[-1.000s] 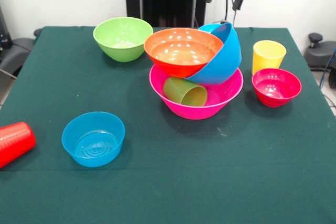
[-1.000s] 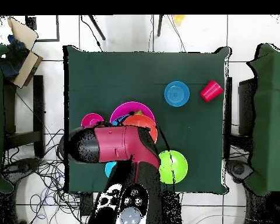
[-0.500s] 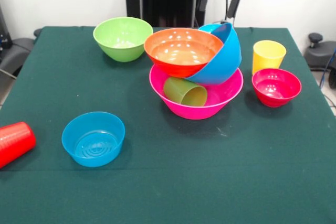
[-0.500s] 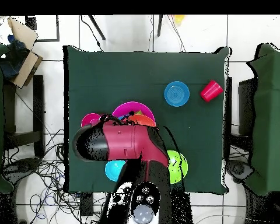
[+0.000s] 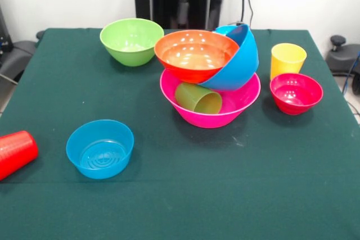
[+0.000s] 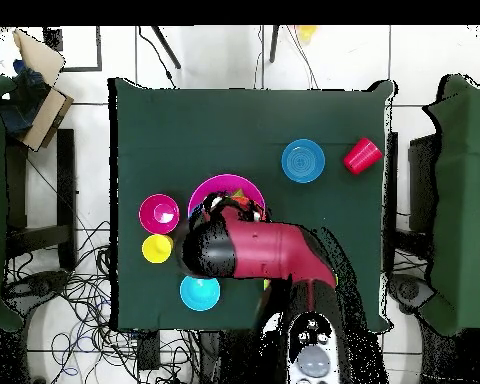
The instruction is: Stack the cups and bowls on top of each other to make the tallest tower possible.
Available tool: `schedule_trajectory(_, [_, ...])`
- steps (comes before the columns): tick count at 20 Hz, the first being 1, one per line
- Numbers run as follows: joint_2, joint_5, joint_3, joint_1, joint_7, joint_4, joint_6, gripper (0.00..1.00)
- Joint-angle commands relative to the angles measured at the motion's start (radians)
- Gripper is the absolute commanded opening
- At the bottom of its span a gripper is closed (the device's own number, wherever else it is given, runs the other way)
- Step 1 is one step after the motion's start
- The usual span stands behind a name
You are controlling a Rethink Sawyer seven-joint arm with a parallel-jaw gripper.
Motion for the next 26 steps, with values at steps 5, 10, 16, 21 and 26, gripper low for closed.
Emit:
schedule_trajectory(5, [0.014,-0.164,0.237,-0.204,-0.186,0.153,-0.052,1.00])
schedule_trajectory(10, [0.029,-0.227,0.293,-0.288,-0.196,0.143,-0.054,1.00])
schedule_trajectory(16, [0.066,-0.281,0.355,-0.347,-0.206,0.078,-0.011,1.00])
schedule_trajectory(21, [0.063,-0.279,0.391,-0.362,-0.213,0.018,0.092,1.00])
schedule_trajectory(26, [0.120,-0.260,0.413,-0.351,-0.240,-0.132,0.235,1.00])
